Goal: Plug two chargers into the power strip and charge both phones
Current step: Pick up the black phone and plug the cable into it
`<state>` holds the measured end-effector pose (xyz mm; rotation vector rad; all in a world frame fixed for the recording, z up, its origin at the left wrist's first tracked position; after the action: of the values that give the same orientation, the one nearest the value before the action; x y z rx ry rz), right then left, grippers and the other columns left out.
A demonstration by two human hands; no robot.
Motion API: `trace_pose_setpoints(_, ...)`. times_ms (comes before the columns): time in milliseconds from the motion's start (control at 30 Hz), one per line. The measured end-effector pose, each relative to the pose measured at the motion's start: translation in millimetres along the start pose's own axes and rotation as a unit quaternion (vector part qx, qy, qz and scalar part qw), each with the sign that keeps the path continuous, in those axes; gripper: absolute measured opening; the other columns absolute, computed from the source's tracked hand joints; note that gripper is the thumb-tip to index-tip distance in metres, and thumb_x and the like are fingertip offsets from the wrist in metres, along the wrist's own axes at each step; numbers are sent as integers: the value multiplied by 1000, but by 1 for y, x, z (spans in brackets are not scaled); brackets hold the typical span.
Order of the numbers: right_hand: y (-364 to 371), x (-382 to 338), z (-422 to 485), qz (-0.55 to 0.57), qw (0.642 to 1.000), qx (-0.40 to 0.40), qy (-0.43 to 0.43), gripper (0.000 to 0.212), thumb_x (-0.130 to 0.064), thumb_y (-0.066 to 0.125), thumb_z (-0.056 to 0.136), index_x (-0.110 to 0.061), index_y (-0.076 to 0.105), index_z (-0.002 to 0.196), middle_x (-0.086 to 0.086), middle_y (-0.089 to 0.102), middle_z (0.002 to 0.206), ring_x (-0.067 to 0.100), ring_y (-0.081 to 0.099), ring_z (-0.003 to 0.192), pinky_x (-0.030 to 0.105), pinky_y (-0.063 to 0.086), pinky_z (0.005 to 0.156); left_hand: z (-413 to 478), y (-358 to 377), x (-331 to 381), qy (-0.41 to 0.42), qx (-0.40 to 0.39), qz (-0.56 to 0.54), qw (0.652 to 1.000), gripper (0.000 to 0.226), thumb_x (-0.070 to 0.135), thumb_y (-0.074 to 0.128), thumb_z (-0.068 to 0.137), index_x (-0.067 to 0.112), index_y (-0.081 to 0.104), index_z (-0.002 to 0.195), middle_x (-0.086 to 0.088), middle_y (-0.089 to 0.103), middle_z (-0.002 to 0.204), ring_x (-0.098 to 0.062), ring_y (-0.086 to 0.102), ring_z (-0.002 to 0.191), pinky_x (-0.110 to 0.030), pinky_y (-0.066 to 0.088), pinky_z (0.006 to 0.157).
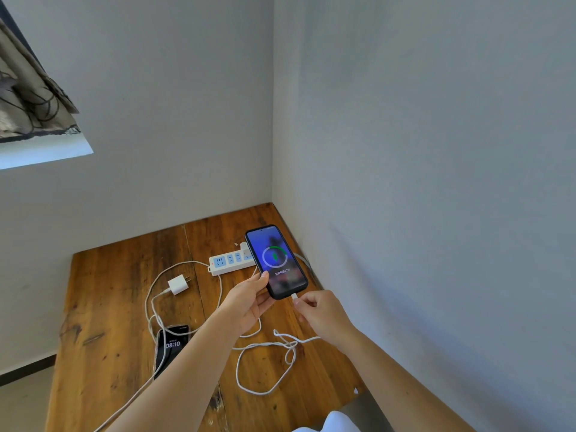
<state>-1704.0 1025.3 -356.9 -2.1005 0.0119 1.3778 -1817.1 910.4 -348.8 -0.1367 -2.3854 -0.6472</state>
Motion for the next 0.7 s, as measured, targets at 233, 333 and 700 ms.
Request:
trace_pose_setpoints(233, -1, 0, 1, -3, 1000, 1, -1, 27, -32, 53, 93, -23, 68, 72, -6, 63, 64, 11, 62, 65, 22, 50, 65, 2, 1, 0, -5, -4, -1, 1000, 12, 18, 59, 89, 18, 57, 100, -12, 67, 104, -22, 69, 87, -26, 56, 52)
trace_pose_setpoints(333, -1, 1, 2, -5, 1000, 0, 2, 27, -33, 53, 93, -21, 68, 74, -5, 64, 65, 12, 62, 66, 22, 51, 66, 2, 1, 0, -5, -3, 1, 1000, 13, 19, 59, 89, 19, 56, 101, -12, 66, 105, -23, 68, 88, -26, 56, 52)
trace_pose_setpoints(700, -1, 0, 2, 0, 1000, -5, 6, 26, -33, 53, 94, -24, 65, 73, -6, 63, 66, 10, 61, 66, 20, 50, 65, 3, 1, 2, -4, -4, 2, 1000, 16, 19, 60, 88, 19, 56, 103, -11, 66, 106, -23, 68, 90, -26, 56, 52)
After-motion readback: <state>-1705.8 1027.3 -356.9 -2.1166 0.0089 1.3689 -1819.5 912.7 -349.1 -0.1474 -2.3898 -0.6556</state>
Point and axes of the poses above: each hand's wrist, its own z-axis towards the middle knuckle, its own y-axis out of the palm, x = y × z, the point moved 2 cm from there along z, towards the middle knuckle
